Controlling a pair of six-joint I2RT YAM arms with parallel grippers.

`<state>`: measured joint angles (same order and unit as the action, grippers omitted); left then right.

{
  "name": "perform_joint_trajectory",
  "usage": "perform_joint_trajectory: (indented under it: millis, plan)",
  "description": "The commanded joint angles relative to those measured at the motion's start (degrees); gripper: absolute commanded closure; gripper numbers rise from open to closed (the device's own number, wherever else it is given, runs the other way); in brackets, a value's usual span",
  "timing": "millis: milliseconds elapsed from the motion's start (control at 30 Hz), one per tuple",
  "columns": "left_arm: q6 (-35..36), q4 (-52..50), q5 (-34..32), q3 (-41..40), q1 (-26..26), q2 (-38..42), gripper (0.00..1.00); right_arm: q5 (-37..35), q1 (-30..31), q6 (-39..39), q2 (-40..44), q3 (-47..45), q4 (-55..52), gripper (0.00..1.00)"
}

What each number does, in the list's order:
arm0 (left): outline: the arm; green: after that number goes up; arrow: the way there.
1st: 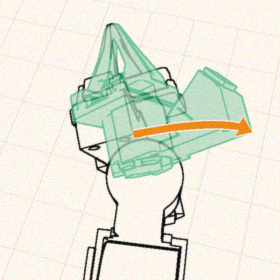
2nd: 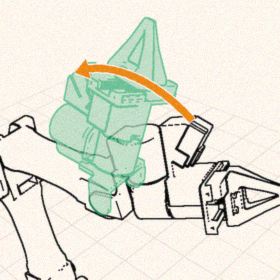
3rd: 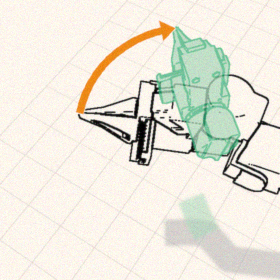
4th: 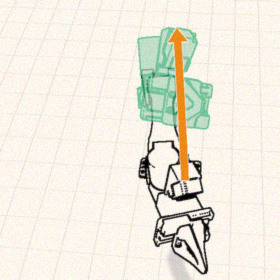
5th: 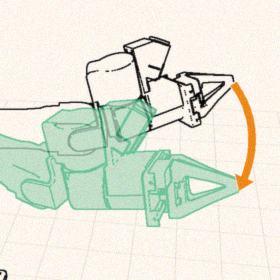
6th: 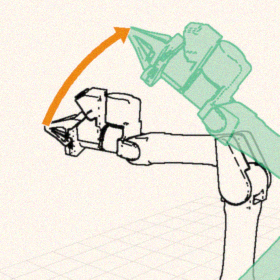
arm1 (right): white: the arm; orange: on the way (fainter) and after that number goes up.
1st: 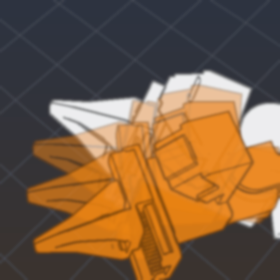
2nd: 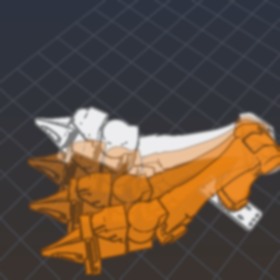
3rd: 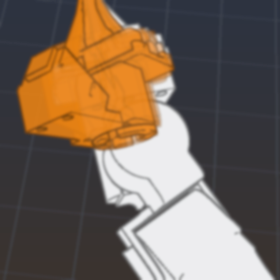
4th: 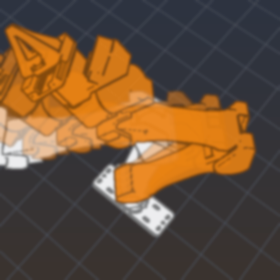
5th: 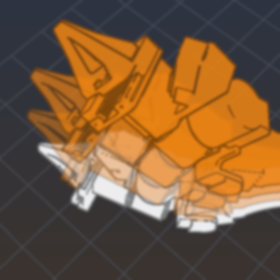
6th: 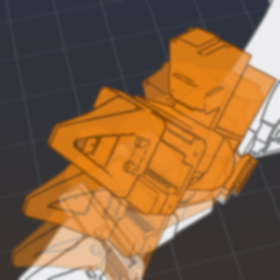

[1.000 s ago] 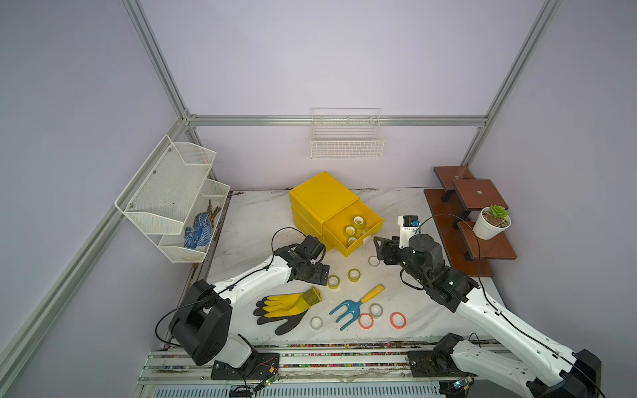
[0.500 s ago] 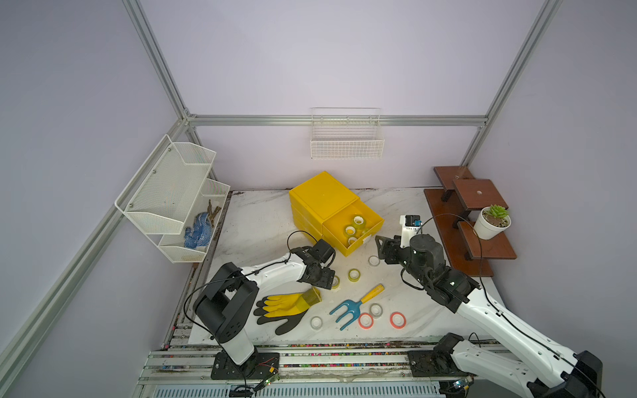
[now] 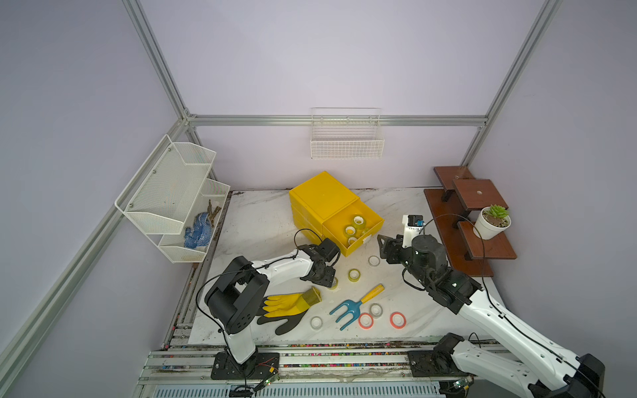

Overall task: Place the transparent tape into the drawer according to color
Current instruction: Move the tape to the center of the board, then pick up the tape at the center of the board.

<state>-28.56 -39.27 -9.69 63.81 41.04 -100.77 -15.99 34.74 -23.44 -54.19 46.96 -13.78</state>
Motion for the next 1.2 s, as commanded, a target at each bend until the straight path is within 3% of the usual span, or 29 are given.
perform_joint_trajectory:
  millis: [0, 200, 700, 967, 1167]
  plan:
    - [-3.50, -5.82, -7.28, -2.09, -1.12, 2.78, 0.27, -0.97, -0.46, 0.26, 0.97, 0.59, -0.46, 0.27]
    - [-5.85, -5.47, -7.55, -5.95, -6.02, 7.82, 0.28, -0.84, -0.51, 0.15, 1.00, 0.31, 0.16, 0.27]
    - [-3.61, -3.46, 0.26, -3.85, -4.35, 10.32, 0.09, -0.28, -0.79, 0.15, 0.09, 0.24, 0.90, 0.26]
    - [-2.64, -4.35, 1.89, -1.99, -3.77, 3.48, 0.10, -0.09, -0.88, 0.12, 0.31, 0.24, 1.21, 0.26]
    - [-2.91, -4.77, 1.09, -2.19, -3.76, 0.68, 0.23, -0.29, -0.99, 0.15, 0.67, 0.24, 1.21, 0.26]
